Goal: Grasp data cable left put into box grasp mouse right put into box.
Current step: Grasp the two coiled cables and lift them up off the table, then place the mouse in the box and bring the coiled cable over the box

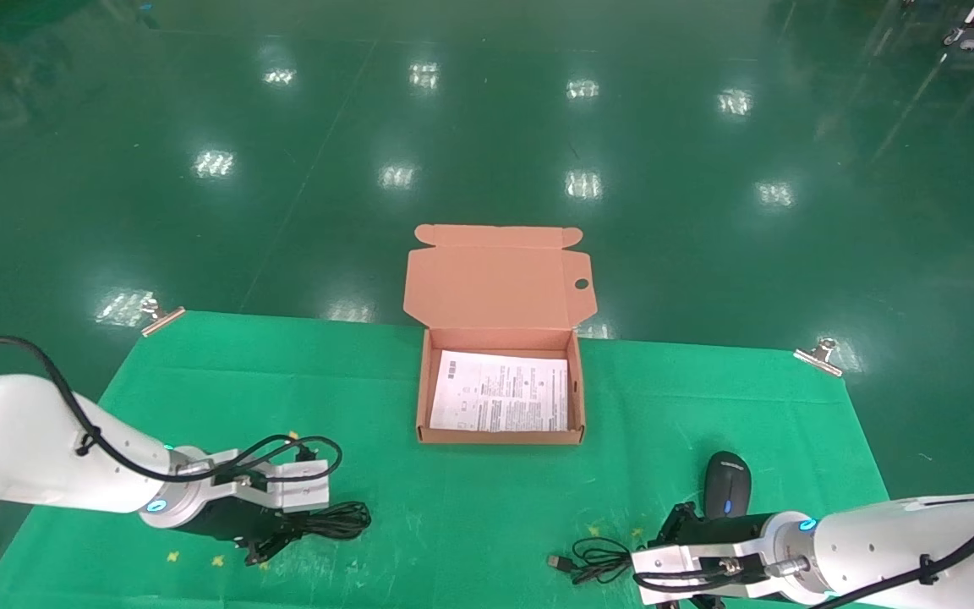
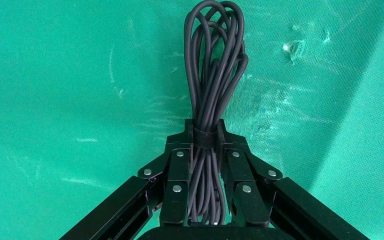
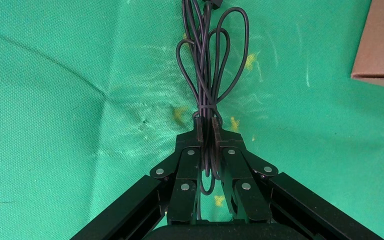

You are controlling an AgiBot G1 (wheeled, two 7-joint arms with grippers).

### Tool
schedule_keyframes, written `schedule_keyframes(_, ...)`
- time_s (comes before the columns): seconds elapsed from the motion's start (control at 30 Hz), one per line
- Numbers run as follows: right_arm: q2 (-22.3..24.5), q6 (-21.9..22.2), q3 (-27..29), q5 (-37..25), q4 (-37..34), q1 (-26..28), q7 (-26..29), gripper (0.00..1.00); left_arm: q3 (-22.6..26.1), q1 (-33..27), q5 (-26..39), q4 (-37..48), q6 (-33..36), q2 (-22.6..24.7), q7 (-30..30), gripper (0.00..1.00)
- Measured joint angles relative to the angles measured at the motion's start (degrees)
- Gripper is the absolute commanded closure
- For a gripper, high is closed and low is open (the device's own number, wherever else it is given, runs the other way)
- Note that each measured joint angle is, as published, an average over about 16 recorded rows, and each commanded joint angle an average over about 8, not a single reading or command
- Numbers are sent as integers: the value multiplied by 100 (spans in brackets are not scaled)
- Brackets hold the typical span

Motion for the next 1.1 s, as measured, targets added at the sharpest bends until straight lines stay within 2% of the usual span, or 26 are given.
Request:
schedule_keyframes(0.3, 124, -42, 67, 31, 155, 63, 99, 100, -32, -78, -32, -76, 37, -56, 19, 100)
schedule_keyframes(0.63, 647, 6, 442, 91, 896, 314, 645, 100, -173, -398, -66, -582, 66, -345, 1, 100)
schedule_keyframes(0.87, 906, 177, 779, 78, 1285, 713, 928, 100, -306, -668, -9, -1217, -35, -565, -128, 100)
schedule_keyframes(1.1, 742, 415, 1018, 72, 1291, 1342, 821, 100, -429, -926, 83, -1828, -244, -603, -270, 100)
